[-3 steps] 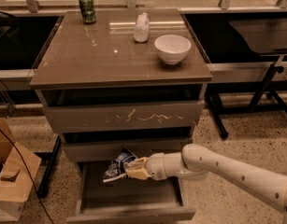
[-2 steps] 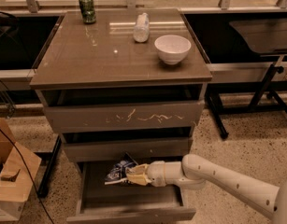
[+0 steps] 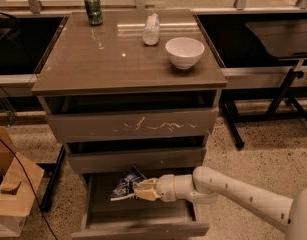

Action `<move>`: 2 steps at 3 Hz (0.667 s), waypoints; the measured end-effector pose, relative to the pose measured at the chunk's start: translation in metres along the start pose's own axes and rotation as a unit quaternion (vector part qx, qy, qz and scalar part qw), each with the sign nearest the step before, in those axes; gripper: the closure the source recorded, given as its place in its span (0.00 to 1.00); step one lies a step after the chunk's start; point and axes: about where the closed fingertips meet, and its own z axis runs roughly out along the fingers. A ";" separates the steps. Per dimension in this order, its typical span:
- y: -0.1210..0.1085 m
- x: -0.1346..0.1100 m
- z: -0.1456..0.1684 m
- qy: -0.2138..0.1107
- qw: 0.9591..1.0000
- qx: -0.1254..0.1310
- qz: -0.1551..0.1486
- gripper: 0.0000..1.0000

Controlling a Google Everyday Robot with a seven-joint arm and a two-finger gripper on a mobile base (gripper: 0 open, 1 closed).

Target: Place blue chip bag into bottom drawer

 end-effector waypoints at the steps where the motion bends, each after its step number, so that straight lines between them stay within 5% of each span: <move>1: -0.015 0.034 0.010 0.020 0.999 0.017 0.039 1.00; 2: -0.034 0.076 0.020 0.034 0.995 0.035 0.084 1.00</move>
Offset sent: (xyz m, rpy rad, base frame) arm 0.0013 -0.0158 -0.1433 -0.1144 0.2596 -0.1509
